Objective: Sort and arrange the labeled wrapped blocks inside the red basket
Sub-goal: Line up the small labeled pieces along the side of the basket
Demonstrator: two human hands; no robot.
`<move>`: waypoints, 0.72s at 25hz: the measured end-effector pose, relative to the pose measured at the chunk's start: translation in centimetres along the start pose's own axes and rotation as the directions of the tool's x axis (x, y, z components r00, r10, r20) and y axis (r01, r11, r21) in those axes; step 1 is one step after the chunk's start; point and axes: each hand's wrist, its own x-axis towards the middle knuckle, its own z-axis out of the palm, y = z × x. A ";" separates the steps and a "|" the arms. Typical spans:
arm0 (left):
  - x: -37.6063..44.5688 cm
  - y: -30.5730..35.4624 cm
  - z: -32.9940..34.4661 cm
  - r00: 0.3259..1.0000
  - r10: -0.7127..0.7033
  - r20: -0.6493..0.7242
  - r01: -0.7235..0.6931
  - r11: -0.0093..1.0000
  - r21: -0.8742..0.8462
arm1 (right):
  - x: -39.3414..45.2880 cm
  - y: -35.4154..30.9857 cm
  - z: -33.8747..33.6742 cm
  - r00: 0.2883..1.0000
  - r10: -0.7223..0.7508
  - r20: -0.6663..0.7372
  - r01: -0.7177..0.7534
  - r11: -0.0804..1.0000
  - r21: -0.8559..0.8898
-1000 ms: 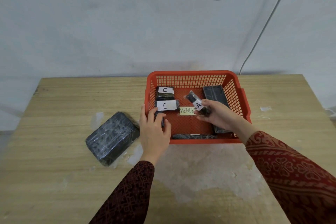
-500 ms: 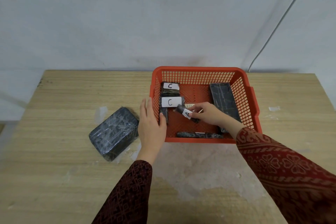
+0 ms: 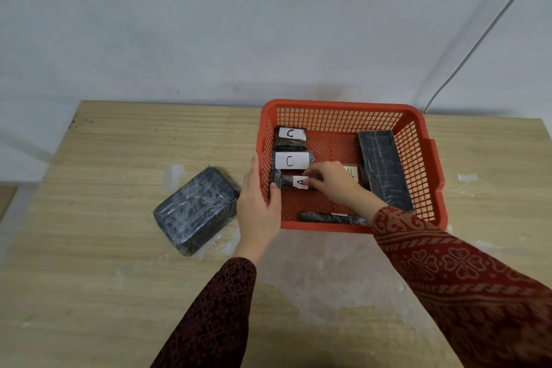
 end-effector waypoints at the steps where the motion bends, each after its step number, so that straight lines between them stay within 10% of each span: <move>1: 0.0 0.0 0.0 1.000 0.004 -0.005 -0.004 1.000 -0.008 | 0.1 0.0 0.1 0.999 0.003 -0.033 -0.003 1.000 -0.010; 12: -0.1 -0.1 0.0 1.000 -0.011 0.003 0.011 0.999 -0.043 | -0.3 -2.1 1.0 0.955 -0.046 -0.294 -0.026 0.972 -0.235; 18: 0.0 -0.1 0.0 1.000 -0.005 -0.005 0.005 1.000 -0.024 | -0.3 -5.8 3.0 0.999 0.043 -0.006 -0.043 0.999 -0.017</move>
